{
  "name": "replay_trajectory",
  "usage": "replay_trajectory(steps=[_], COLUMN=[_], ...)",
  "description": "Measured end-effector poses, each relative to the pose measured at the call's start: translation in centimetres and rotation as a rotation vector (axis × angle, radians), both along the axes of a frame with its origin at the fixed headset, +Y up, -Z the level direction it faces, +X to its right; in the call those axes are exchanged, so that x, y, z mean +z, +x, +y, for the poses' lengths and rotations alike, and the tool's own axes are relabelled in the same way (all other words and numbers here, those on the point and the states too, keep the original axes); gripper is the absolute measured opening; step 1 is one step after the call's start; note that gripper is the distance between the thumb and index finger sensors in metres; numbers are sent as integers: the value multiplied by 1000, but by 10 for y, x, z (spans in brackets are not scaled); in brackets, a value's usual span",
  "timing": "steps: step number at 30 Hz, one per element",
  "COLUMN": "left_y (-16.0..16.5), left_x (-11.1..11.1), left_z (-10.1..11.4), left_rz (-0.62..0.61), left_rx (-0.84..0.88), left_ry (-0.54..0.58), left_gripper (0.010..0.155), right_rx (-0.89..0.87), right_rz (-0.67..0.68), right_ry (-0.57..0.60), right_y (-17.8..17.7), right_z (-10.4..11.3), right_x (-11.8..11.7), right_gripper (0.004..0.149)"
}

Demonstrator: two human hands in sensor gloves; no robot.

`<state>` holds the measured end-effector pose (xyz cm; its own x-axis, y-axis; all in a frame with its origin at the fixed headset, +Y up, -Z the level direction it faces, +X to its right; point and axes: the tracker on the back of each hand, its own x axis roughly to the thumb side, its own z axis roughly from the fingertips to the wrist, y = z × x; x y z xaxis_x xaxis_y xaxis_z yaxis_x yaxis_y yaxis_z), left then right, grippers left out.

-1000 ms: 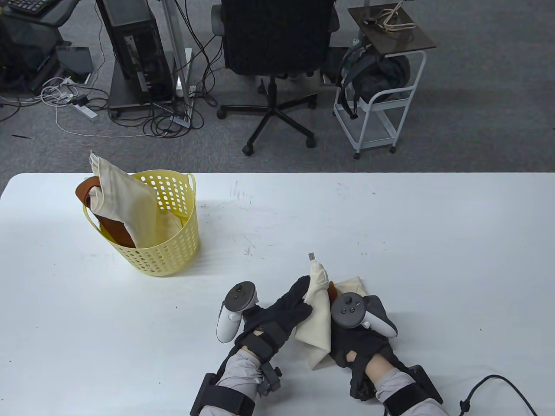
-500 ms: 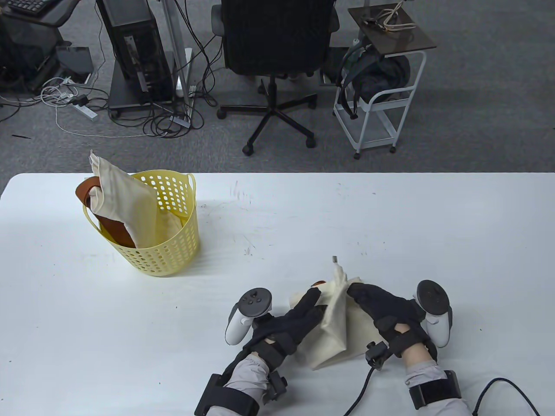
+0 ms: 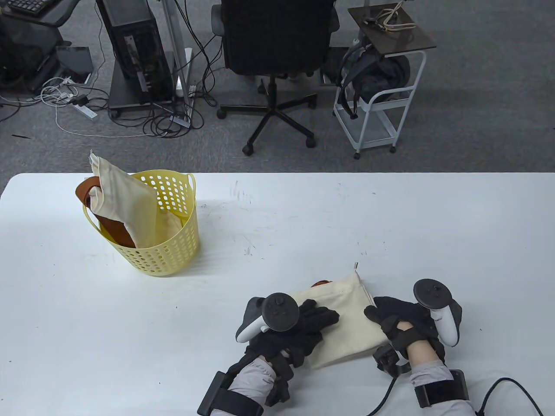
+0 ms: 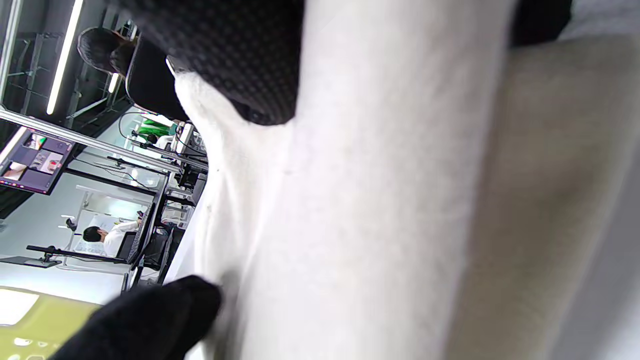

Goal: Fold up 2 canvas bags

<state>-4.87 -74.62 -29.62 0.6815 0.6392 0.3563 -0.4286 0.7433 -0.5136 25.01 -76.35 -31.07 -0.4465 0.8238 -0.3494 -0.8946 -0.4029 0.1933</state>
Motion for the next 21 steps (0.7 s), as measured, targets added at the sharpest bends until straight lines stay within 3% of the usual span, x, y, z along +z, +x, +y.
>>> replay_trajectory(steps=[2,7,12,15,17,18,20,21], left_y=[-7,0,14,22,21,20,22,22], left_x=[-1,-1,2,3,3,2,2,2], left_z=[3,-13,-22,-22,-23,-24,-24,-24], left_rz=[12,-1,39,43,43,45,52,47], left_rx=[-94,-181,-330,-397,-386,-370,-345,-349], left_ry=[68,25,78,121,96,80,49,50], left_gripper=[51,57,67,70,70,70,69,68], right_rx=[-7,33,91,115,112,137,239,280], right_rz=[3,32,10,-7,22,47,203,301], right_ry=[14,30,51,83,172,270,485,516], right_y=[-1,-10,-12,-12,-15,-18,-30,-35], right_z=[-2,-3,-4,2,17,29,47,50], right_x=[0,-2,-3,-3,0,2,6,7], right_gripper=[48,47,46,61,66,65,54,51])
